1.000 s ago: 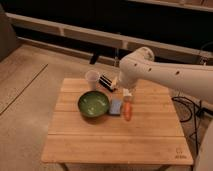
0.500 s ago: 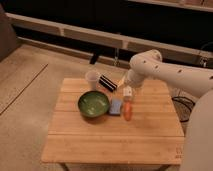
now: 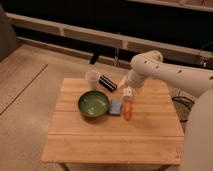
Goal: Place the white sponge in the ceramic cup
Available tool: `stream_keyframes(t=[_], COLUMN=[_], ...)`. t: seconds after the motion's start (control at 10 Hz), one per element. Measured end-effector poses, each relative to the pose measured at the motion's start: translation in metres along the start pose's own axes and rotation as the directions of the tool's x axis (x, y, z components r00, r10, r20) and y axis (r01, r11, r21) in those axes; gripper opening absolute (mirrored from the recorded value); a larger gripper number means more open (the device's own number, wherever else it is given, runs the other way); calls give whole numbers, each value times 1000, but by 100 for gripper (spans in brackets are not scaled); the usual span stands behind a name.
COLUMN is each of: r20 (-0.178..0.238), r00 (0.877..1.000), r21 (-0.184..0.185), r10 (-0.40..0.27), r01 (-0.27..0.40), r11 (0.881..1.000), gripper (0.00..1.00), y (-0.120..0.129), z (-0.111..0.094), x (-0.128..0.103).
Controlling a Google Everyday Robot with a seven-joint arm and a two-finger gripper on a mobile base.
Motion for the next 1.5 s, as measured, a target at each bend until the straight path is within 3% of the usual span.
stream_keyframes(t=[0.3,0.4,0.6,0.8,1.1,1.5], r20=[22,17,4,-29,-104,-182], r00=[999,998,998,998,994,980], r21=[65,94,114,88,2,-13], r10=[-49,-62,-66,-52,-45,-83], r01=[48,61,65,55,46,82], r11=[997,994,991,995,999,997], gripper=[65,65,65,65,65,65], y=[3,4,5,13,38,46], z=[-6,0,11,34,71,100], x=[-5,-6,-7,-6,5,16])
